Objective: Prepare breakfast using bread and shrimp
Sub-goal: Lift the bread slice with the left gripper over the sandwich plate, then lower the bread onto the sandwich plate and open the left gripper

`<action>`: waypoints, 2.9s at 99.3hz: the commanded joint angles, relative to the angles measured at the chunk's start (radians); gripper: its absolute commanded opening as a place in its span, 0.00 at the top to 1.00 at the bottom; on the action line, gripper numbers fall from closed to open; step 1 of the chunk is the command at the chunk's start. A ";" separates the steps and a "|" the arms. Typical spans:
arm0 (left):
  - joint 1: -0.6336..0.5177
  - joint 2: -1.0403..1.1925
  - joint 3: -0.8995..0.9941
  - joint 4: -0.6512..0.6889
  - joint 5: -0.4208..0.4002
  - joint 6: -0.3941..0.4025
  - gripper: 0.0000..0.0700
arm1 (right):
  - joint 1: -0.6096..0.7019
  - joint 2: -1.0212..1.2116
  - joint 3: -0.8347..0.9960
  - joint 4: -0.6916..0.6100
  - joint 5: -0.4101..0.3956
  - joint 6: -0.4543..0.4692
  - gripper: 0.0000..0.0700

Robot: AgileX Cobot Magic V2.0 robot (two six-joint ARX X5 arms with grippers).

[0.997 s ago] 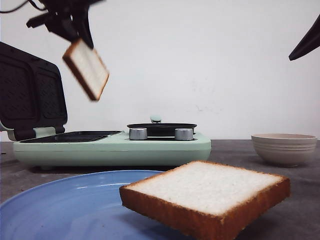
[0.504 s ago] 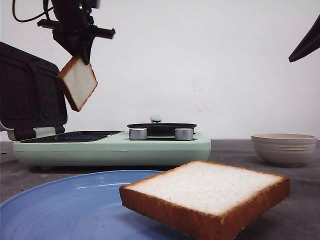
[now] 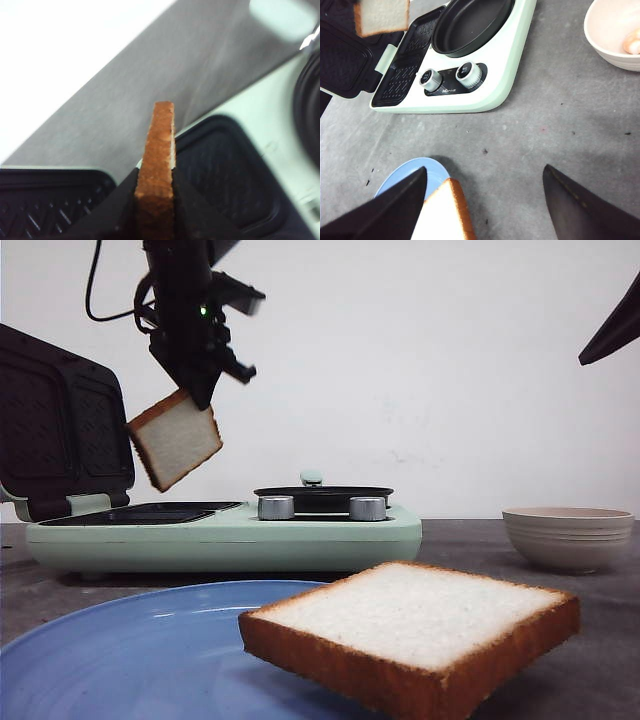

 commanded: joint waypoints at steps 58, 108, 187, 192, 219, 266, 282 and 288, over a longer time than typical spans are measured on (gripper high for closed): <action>0.038 0.071 0.028 0.069 -0.019 0.248 1.00 | 0.053 0.005 0.008 0.009 0.005 -0.035 0.35; 0.036 0.112 0.027 -0.035 0.150 0.216 1.00 | 0.064 0.011 0.008 0.007 0.008 -0.038 0.35; 0.038 0.106 0.026 -0.058 0.189 0.183 0.20 | 0.066 0.010 0.008 0.003 0.001 -0.037 0.35; 0.037 0.100 0.026 -0.056 0.188 0.183 0.20 | 0.066 0.010 0.008 0.003 -0.002 -0.036 0.35; 0.036 0.018 0.027 -0.047 0.099 0.151 0.24 | 0.066 0.011 0.008 0.004 0.002 -0.035 0.35; 0.085 -0.361 0.026 -0.163 0.277 -0.241 0.99 | 0.066 0.011 0.008 0.012 0.020 -0.034 0.35; 0.096 -0.518 -0.001 -0.244 0.338 -0.297 0.99 | 0.066 0.011 0.008 0.012 0.026 -0.035 0.35; 0.096 -0.589 -0.029 -0.273 0.365 -0.311 0.99 | 0.066 0.011 0.008 0.012 0.031 -0.035 0.35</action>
